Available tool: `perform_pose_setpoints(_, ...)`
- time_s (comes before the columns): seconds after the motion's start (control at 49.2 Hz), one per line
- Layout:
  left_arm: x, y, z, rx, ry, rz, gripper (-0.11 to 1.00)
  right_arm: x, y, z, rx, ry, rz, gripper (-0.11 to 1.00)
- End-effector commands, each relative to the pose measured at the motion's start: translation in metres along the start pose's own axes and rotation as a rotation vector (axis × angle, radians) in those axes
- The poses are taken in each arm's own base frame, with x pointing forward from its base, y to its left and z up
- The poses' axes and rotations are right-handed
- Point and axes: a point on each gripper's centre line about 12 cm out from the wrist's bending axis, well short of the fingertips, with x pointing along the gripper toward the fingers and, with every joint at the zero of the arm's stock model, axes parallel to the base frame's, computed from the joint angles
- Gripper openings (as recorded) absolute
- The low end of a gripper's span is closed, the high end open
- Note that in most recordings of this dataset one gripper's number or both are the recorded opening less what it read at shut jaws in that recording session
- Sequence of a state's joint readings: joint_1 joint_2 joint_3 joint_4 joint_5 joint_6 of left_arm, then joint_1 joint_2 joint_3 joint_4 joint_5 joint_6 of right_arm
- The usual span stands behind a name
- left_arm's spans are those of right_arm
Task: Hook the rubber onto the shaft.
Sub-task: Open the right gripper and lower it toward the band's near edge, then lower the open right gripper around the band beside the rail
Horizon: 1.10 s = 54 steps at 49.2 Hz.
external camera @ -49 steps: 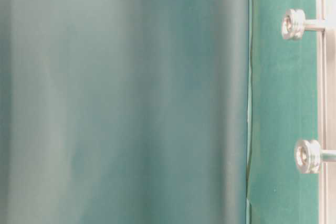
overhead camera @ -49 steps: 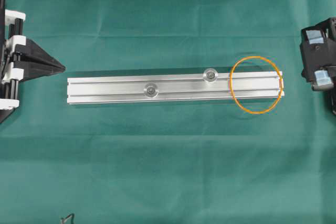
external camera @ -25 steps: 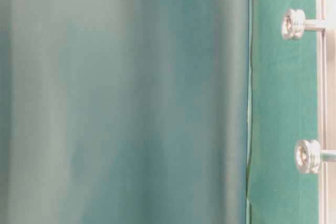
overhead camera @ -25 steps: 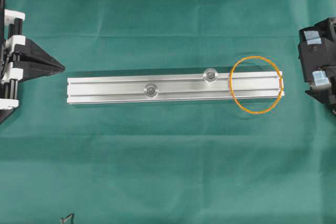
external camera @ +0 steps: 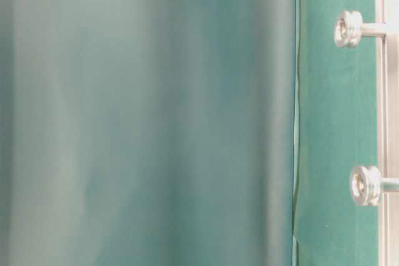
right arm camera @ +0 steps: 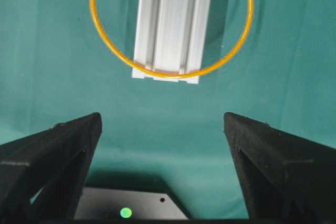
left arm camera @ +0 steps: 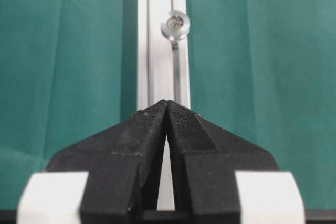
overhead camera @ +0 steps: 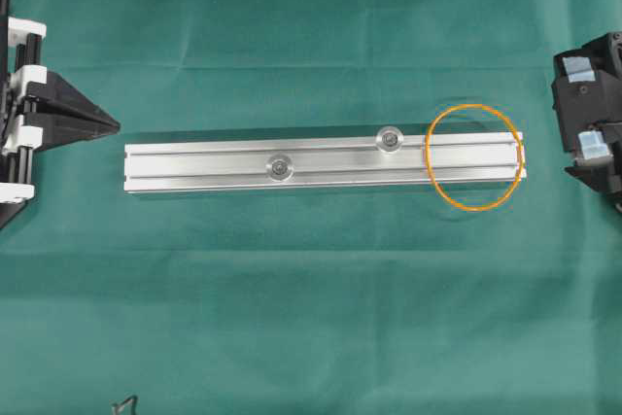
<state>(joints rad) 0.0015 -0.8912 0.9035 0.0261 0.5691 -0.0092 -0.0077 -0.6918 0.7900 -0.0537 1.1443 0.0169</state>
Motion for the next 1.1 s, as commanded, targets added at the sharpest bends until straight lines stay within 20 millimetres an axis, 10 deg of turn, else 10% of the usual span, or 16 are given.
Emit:
perform_pose_setpoints(0.0, -0.005, 0.001, 0.012, 0.003, -0.034, 0.003, 0.0, -0.007, -0.001, 0.008, 0.007, -0.027, -0.001, 0.96)
perform_pose_setpoints(1.078, -0.005, 0.001, 0.013, 0.003, -0.035, 0.003, 0.0, 0.019, 0.0, 0.084, 0.003, -0.041, 0.003, 0.96)
